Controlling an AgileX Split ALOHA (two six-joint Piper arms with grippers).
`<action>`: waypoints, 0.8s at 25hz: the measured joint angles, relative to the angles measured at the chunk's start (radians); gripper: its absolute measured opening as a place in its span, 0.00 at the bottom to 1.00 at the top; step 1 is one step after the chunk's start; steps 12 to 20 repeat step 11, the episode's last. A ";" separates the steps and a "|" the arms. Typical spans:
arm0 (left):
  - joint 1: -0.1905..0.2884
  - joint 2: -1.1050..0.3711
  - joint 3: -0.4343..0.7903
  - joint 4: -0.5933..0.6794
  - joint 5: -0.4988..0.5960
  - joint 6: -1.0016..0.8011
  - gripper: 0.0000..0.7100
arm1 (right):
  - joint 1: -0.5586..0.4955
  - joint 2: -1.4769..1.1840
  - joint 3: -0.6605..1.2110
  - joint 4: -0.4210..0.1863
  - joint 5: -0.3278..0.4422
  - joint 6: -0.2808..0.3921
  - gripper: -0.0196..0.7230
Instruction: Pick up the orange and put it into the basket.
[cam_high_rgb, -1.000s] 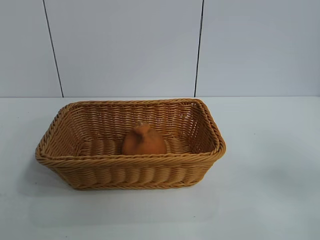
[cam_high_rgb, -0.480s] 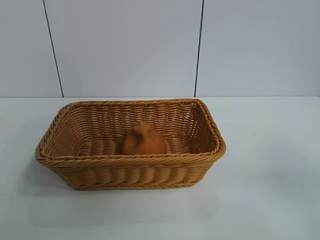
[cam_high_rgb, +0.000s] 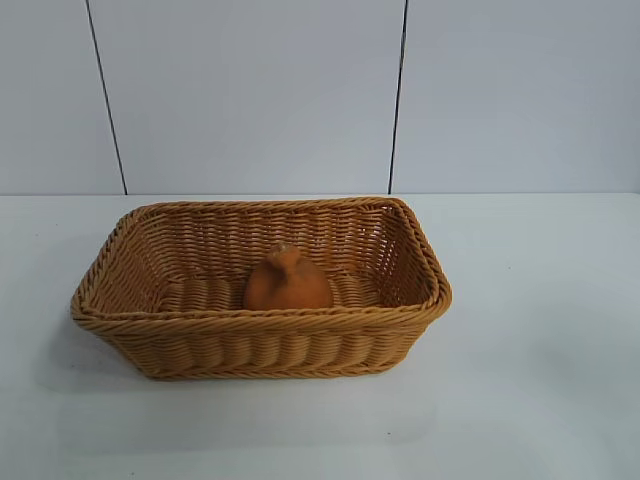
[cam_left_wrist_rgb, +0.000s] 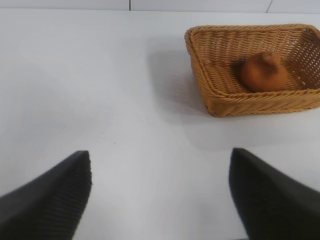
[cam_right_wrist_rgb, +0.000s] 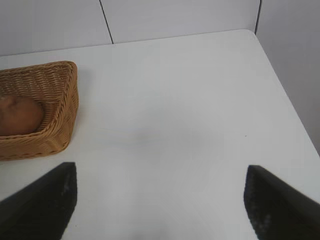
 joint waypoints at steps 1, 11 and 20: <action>0.000 0.000 0.000 0.000 0.000 0.000 0.77 | 0.000 0.000 0.000 0.000 0.000 0.000 0.86; 0.000 0.000 0.000 0.000 0.000 0.000 0.77 | 0.000 0.000 0.000 0.000 0.000 0.000 0.86; 0.000 0.000 0.000 0.000 0.000 0.000 0.77 | 0.000 0.000 0.000 0.000 0.000 0.000 0.86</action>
